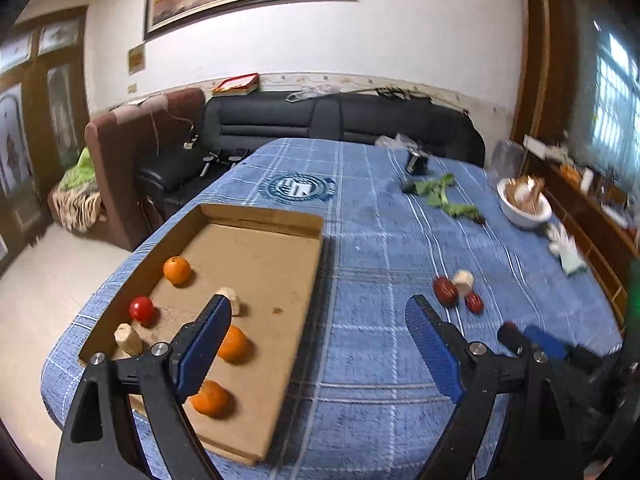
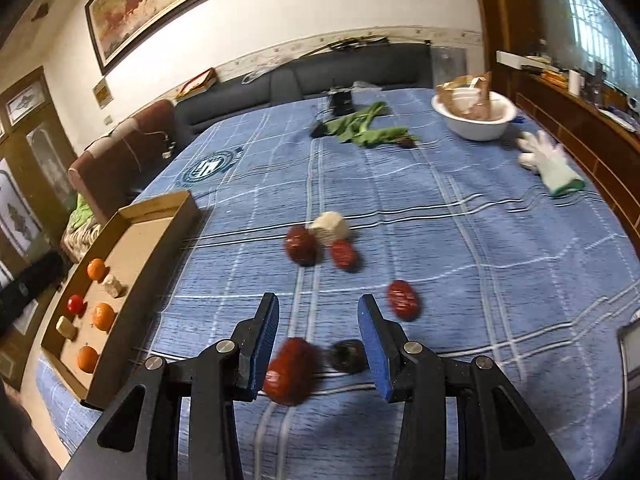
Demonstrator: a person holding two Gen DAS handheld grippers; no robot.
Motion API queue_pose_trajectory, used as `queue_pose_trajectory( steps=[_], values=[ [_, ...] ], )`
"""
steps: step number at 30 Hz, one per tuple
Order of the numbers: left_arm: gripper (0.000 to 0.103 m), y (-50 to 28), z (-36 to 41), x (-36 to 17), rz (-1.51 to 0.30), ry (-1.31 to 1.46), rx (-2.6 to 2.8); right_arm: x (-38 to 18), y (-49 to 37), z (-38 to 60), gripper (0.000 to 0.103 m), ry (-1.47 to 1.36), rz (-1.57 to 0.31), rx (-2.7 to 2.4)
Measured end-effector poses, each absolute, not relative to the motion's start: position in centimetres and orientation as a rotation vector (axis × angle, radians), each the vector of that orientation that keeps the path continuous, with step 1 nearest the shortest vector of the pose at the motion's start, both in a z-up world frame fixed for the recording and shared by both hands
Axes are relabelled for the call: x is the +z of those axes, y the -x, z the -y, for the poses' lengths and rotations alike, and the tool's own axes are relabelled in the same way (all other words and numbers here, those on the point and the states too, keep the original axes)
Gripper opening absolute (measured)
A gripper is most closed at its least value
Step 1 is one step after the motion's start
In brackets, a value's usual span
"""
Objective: Organize fruits
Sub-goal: 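Grasp a dark dried date with the right tool while the left tool grasps a red date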
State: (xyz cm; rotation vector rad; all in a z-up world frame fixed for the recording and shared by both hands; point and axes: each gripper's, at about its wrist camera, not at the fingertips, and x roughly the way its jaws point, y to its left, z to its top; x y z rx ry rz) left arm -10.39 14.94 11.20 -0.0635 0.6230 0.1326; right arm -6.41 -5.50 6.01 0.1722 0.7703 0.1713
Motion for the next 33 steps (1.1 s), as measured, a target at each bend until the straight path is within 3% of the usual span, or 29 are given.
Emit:
queue_pose_trajectory(
  steps=[17, 22, 28, 33],
  values=[
    [0.088, 9.8, -12.1, 9.0, -0.702, 0.038, 0.070, 5.7, 7.0, 8.4, 0.054, -0.172, -0.756, 0.168],
    [0.088, 9.4, -14.1, 8.3, -0.718, 0.090, 0.089, 6.5, 7.4, 10.8, 0.055, -0.251, -0.644, 0.224],
    [0.088, 8.4, -14.4, 6.8, -0.762, 0.123, 0.032, 4.3, 4.6, 13.0, 0.054, -0.377, -0.838, 0.227],
    [0.088, 7.8, -12.9, 5.7, -0.801, 0.104, -0.050, 4.0, 4.6, 11.4, 0.054, -0.336, -0.844, 0.291]
  ],
)
